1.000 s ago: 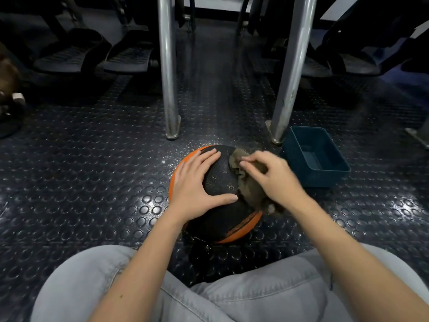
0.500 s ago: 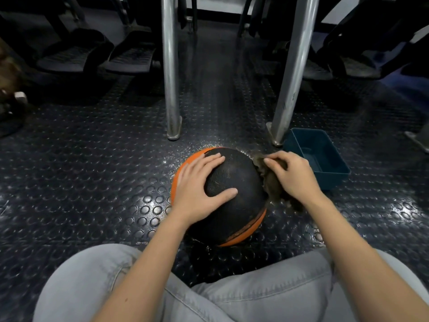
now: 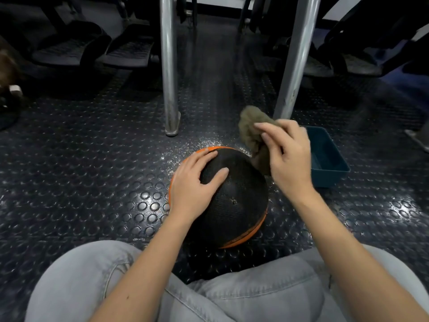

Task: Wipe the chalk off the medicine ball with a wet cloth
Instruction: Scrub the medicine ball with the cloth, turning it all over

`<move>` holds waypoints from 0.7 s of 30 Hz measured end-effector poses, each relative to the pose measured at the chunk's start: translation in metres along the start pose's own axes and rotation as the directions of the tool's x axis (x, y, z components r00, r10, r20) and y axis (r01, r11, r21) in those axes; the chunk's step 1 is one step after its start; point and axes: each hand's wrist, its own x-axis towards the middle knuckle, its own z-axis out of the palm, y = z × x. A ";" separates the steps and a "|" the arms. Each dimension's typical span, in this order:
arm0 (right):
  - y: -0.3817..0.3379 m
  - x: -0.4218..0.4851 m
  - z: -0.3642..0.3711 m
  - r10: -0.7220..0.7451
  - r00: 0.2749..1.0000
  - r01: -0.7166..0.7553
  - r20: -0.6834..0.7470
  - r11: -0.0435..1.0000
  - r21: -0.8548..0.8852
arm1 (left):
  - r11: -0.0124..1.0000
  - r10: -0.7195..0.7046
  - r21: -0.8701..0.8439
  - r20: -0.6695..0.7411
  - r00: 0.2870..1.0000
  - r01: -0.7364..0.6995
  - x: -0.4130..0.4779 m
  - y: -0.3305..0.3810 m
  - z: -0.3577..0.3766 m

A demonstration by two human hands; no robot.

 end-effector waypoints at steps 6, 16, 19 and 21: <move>0.017 -0.005 0.014 0.005 0.945 0.061 0.327 0.980 -0.191 | 1.000 0.009 -0.005 0.030 0.999 -0.009 0.000 0.002 -0.001; 0.008 -0.002 0.013 0.097 0.933 -0.082 0.347 0.995 -0.057 | 1.000 0.001 0.012 0.001 1.000 -0.001 0.002 0.000 0.000; 0.003 0.005 -0.002 0.146 0.985 -0.138 -0.097 0.987 0.080 | 1.000 0.001 0.020 -0.001 1.000 -0.001 0.001 -0.002 0.001; -0.009 0.002 -0.004 0.084 0.978 -0.063 -0.191 0.991 0.116 | 1.000 -0.002 0.021 -0.009 1.000 0.003 0.002 -0.002 0.002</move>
